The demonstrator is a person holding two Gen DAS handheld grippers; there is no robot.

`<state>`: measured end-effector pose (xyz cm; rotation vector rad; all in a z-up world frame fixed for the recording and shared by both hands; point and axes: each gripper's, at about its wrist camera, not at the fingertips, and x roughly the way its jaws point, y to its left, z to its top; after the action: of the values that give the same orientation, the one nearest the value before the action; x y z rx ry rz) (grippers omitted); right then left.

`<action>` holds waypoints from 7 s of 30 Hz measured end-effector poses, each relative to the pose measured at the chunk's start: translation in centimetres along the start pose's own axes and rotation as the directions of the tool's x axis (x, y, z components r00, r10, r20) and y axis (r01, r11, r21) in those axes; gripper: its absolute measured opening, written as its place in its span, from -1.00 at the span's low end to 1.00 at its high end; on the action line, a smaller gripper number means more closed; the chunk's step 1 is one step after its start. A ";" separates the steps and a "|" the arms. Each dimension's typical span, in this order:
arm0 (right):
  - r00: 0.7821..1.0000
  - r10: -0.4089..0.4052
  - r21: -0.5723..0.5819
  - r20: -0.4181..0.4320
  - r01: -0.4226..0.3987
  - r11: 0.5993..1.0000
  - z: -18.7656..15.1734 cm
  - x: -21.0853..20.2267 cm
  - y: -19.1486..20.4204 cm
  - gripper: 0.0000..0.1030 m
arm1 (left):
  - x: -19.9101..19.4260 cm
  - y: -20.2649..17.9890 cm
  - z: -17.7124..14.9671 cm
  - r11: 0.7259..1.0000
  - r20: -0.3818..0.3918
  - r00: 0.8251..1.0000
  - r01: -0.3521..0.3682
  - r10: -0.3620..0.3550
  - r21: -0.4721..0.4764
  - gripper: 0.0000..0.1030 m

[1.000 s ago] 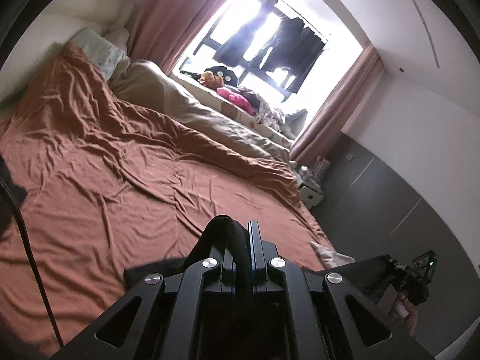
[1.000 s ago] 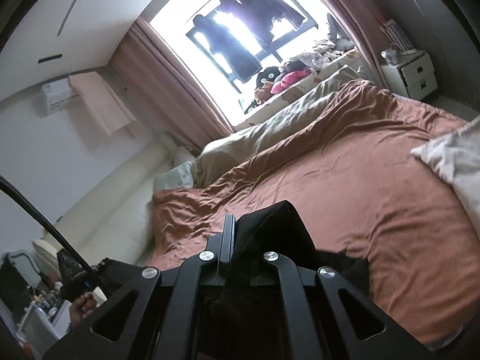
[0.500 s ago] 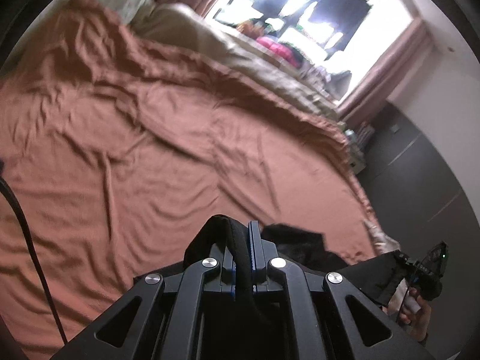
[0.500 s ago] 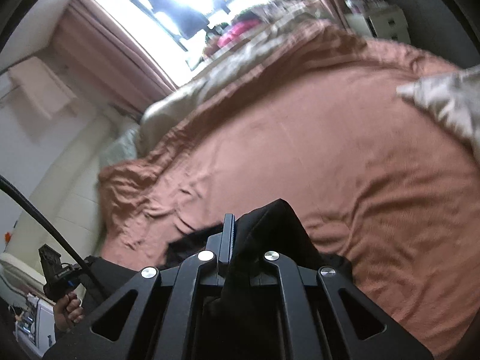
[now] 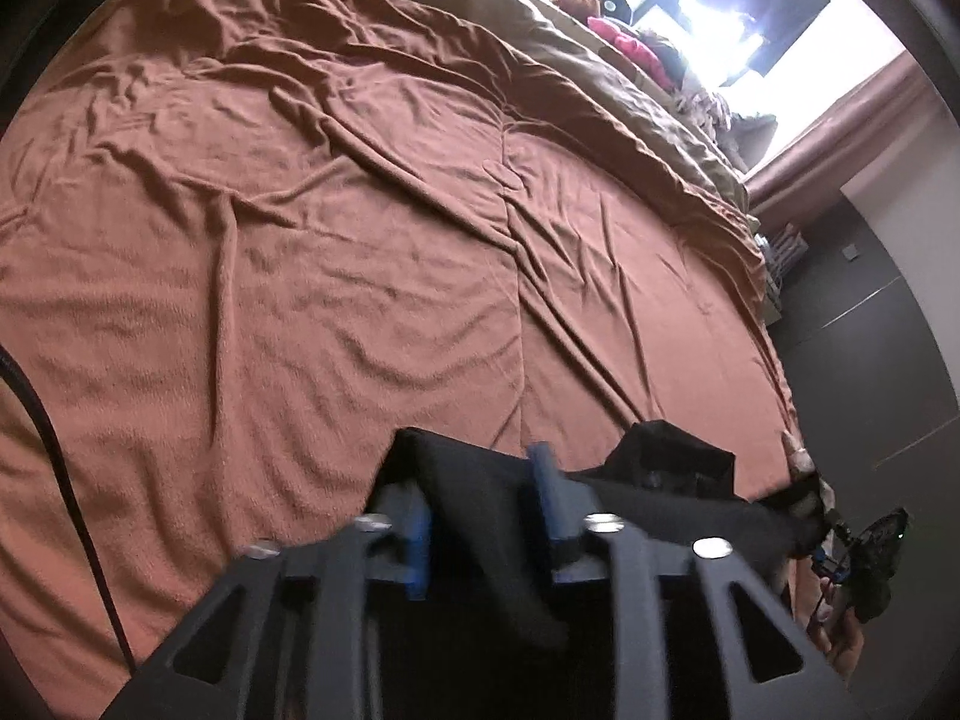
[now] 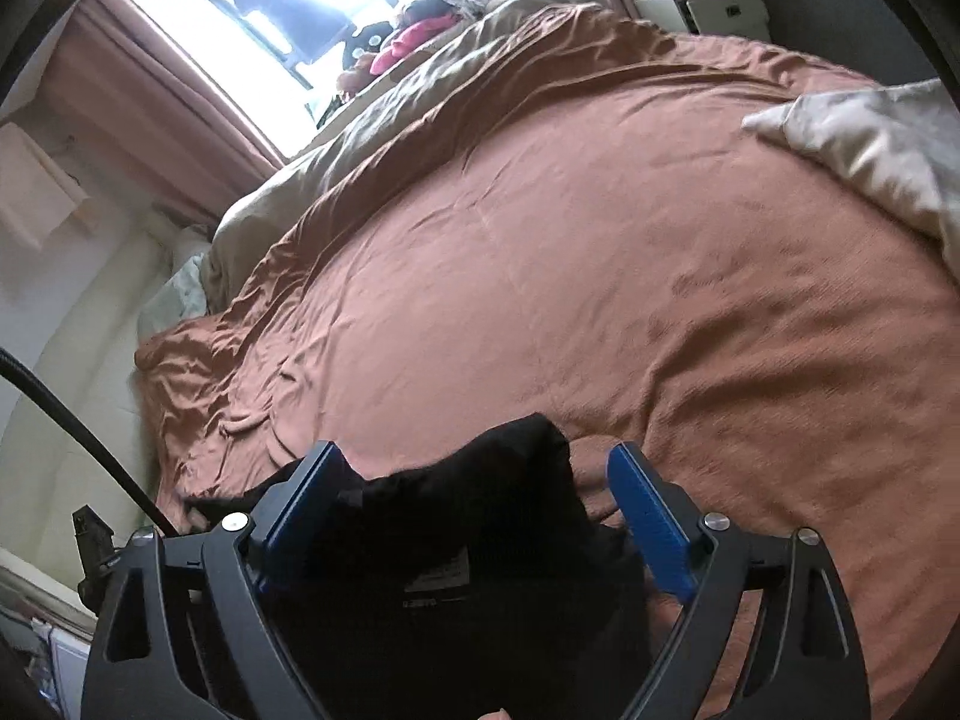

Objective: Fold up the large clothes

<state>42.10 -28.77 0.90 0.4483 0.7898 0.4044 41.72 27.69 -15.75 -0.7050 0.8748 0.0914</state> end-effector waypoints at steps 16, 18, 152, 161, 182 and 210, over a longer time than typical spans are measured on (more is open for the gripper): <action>0.988 -0.112 -0.099 -0.108 0.101 0.990 -3.7 -4.1 -0.7 0.73 | -5.6 3.8 -8.3 0.994 -0.001 0.994 -0.105 0.105 -0.008 0.45; 0.986 -0.123 -0.111 -0.116 0.110 0.988 -4.3 -4.7 -0.9 0.73 | -6.0 4.4 -9.9 0.994 -0.022 0.994 -0.105 0.105 -0.015 0.33; 0.915 -0.154 -0.386 -0.374 -0.003 0.922 -16.6 12.5 16.6 -0.82 | -15.2 1.9 -20.1 0.908 0.211 0.945 0.303 -0.248 -0.290 -0.78; 0.906 -0.088 -0.307 -0.414 -0.048 0.950 -19.1 9.9 13.1 -0.82 | -16.6 -3.6 -18.0 0.932 0.217 0.933 0.323 -0.286 -0.161 -0.79; 0.962 0.075 -0.098 -0.262 -0.104 0.990 -14.4 1.5 3.2 -0.81 | -11.0 -23.5 -16.7 0.902 0.020 0.914 0.395 -0.405 0.173 -0.79; 0.987 0.144 0.082 -0.075 -0.138 0.987 -12.0 -6.3 -7.8 0.35 | 0.0 -26.2 -19.6 0.915 -0.230 0.926 0.347 -0.300 0.205 0.25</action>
<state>30.48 -35.63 -7.02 0.5640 0.8567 0.5281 37.76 -4.29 -10.37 -0.6271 0.9246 -0.3847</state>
